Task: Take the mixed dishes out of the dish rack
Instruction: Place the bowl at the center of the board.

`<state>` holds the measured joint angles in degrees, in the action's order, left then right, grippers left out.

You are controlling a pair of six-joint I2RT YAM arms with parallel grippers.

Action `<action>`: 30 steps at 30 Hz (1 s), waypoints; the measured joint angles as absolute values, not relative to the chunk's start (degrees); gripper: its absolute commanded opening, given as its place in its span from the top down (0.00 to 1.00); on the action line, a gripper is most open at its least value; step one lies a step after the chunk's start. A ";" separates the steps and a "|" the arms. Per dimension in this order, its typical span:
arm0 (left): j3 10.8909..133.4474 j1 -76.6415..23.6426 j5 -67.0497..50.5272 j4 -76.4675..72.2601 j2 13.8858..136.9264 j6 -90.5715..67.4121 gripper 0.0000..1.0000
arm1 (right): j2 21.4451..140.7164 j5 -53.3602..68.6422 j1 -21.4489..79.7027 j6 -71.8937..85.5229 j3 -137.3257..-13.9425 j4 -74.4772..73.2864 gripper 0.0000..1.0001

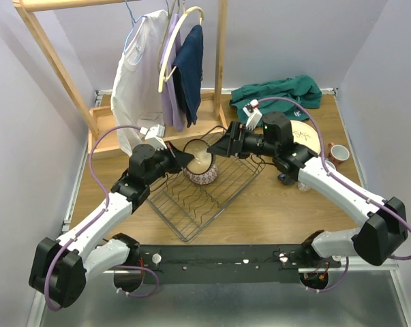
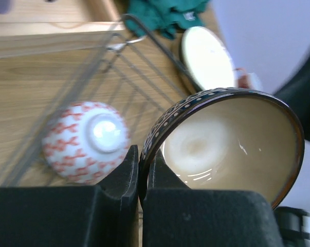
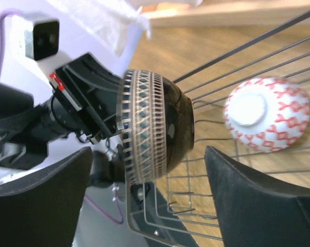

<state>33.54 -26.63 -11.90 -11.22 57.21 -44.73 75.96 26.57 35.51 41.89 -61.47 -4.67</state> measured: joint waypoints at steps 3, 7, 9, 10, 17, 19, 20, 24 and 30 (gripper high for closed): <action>36.07 -26.63 -8.56 -4.45 57.21 -40.84 1.00 | 75.44 23.97 35.40 39.68 -63.68 -7.99 0.00; 39.97 -26.87 -3.97 4.60 57.21 -36.73 1.00 | 74.54 20.08 35.40 36.12 -67.44 -13.50 0.00; 41.69 -27.44 -1.96 7.51 57.30 -35.68 1.00 | 74.37 17.91 35.40 34.52 -69.23 -15.97 0.00; 43.24 -28.12 -0.16 9.89 57.65 -34.85 1.00 | 74.35 17.10 35.40 34.00 -69.91 -17.06 0.00; 53.89 -36.23 12.34 20.47 63.75 -31.18 1.00 | 75.61 13.06 35.40 29.87 -74.85 -24.51 0.02; 56.69 -38.63 15.38 22.83 66.06 -30.39 1.00 | 76.25 12.40 35.55 29.45 -74.91 -25.54 0.04; 57.74 -39.62 16.51 23.38 67.09 -30.22 1.00 | 76.69 11.92 35.81 29.41 -74.91 -26.17 0.05; 61.34 -42.87 20.99 27.07 70.19 -29.56 1.00 | 78.43 9.32 37.30 29.02 -74.94 -27.90 0.10; 66.81 -46.61 26.57 30.52 74.41 -28.45 1.00 | 81.36 4.58 39.94 28.42 -75.55 -30.22 0.16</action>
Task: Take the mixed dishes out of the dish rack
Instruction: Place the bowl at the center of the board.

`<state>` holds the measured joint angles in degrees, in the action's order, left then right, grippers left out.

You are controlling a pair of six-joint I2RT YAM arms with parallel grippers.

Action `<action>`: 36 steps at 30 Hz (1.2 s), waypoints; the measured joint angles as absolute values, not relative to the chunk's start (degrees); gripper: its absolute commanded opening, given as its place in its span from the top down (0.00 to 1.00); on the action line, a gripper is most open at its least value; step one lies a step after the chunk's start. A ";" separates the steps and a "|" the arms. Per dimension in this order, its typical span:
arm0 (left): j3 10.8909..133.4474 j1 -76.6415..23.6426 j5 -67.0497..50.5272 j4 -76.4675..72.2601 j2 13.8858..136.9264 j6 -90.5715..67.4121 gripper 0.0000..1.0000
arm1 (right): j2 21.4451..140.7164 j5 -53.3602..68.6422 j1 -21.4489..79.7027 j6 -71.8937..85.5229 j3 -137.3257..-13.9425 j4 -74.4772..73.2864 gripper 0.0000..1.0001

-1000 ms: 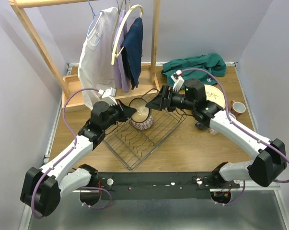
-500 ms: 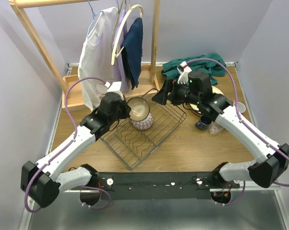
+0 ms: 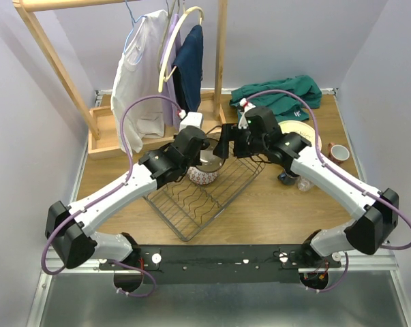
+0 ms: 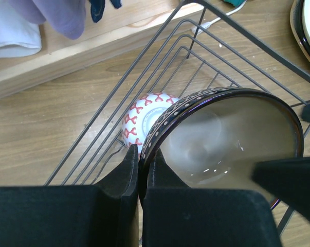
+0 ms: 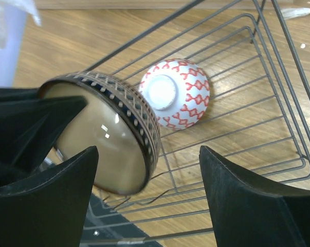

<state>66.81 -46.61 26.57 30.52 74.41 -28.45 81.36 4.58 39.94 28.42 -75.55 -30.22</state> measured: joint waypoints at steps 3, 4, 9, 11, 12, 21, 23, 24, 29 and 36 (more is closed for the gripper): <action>68.77 -48.14 28.18 31.77 75.66 -28.23 1.00 | 83.07 1.65 41.45 28.38 -76.38 -30.89 0.24; 69.23 -48.47 28.51 31.97 75.96 -28.14 1.00 | 83.81 0.62 41.95 28.34 -76.75 -31.09 0.26; 70.65 -50.35 29.98 32.88 77.60 -28.03 1.00 | 86.74 -3.68 43.51 28.27 -77.84 -32.27 0.58; 70.65 -50.72 30.39 33.15 77.91 -28.01 1.00 | 87.37 -5.30 43.77 27.99 -78.11 -33.17 0.66; 70.65 -50.78 30.63 33.45 78.00 -27.99 1.00 | 87.59 -6.44 43.83 27.99 -78.26 -33.67 0.72; 70.65 -51.13 30.46 34.00 78.06 -26.15 0.70 | 87.59 -8.32 45.43 23.16 -78.67 -37.30 0.99; 70.65 -51.13 30.46 33.63 78.04 -26.39 0.59 | 87.42 -8.29 45.36 23.75 -78.67 -37.65 0.99; 70.57 -51.13 30.63 33.36 78.02 -26.57 0.50 | 87.33 -8.45 45.32 24.64 -78.67 -37.87 0.99; 69.43 -50.15 31.05 31.90 76.53 -26.09 0.22 | 87.02 -10.35 43.77 27.99 -78.70 -41.34 0.99; 64.99 -45.71 23.35 25.21 71.66 -25.98 0.02 | 84.36 -7.07 40.82 31.05 -78.67 -44.14 0.99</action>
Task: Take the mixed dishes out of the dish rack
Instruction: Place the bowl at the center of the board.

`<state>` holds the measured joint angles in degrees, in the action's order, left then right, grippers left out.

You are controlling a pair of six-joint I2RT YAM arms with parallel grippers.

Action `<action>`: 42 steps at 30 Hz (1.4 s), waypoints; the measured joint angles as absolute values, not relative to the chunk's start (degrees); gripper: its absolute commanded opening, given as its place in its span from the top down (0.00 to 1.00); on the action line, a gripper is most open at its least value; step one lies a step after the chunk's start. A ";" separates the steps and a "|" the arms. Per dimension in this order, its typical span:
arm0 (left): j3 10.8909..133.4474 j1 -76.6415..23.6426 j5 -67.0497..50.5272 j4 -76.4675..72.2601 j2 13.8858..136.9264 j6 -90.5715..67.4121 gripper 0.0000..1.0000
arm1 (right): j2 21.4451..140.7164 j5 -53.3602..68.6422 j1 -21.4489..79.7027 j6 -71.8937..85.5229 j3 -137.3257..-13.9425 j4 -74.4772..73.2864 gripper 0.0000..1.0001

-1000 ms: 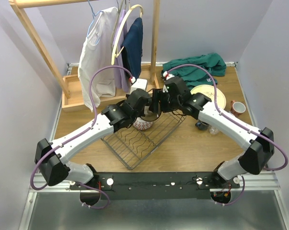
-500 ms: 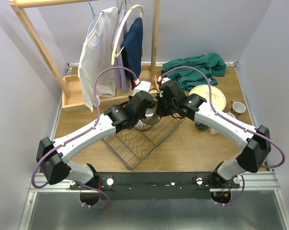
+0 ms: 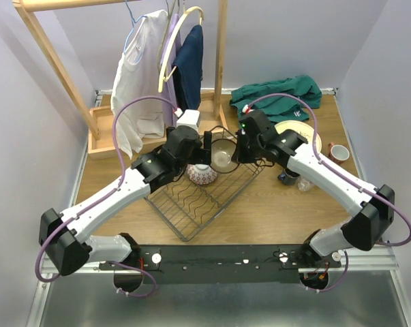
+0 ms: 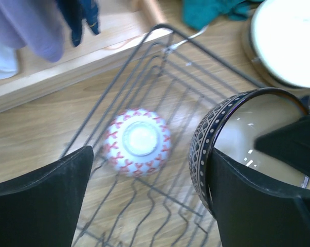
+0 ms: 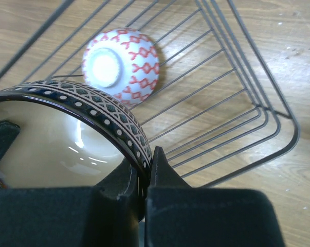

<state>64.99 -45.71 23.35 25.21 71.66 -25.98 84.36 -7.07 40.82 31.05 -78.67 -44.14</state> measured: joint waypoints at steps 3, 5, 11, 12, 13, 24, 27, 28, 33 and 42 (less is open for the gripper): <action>62.37 -43.22 17.37 21.43 68.36 -25.91 0.01 | 82.04 -4.60 39.92 32.23 -78.08 -44.51 0.99; 59.92 -41.69 13.06 18.41 65.95 -25.80 0.01 | 80.44 -3.68 39.81 33.50 -77.12 -44.45 0.99; 54.59 -39.90 4.97 12.03 61.82 -25.61 0.01 | 76.36 -0.78 39.40 37.39 -73.25 -45.34 0.99; 54.06 -39.66 3.70 11.14 61.28 -25.56 0.01 | 76.14 -0.36 39.31 37.54 -72.88 -45.56 0.99; 53.47 -39.24 2.17 10.59 60.64 -25.52 0.01 | 76.14 -0.08 39.24 37.69 -72.73 -45.91 0.99; 53.71 -32.29 3.46 14.94 57.23 -24.88 0.01 | 80.77 -5.15 32.77 36.38 -73.84 -54.63 0.99; 54.83 -32.38 3.42 15.99 56.82 -24.84 0.01 | 81.62 -5.72 32.97 36.27 -74.17 -55.53 0.99; 54.89 -32.38 3.75 16.19 56.18 -24.56 0.01 | 81.52 -6.02 32.99 36.18 -74.17 -56.14 0.99; 54.85 -32.38 6.11 17.17 53.69 -22.74 0.01 | 79.50 -7.62 32.99 36.05 -74.17 -60.03 0.99; 48.90 -32.38 11.97 15.79 51.72 -17.69 0.01 | 70.87 -11.03 32.99 36.95 -70.78 -68.07 0.99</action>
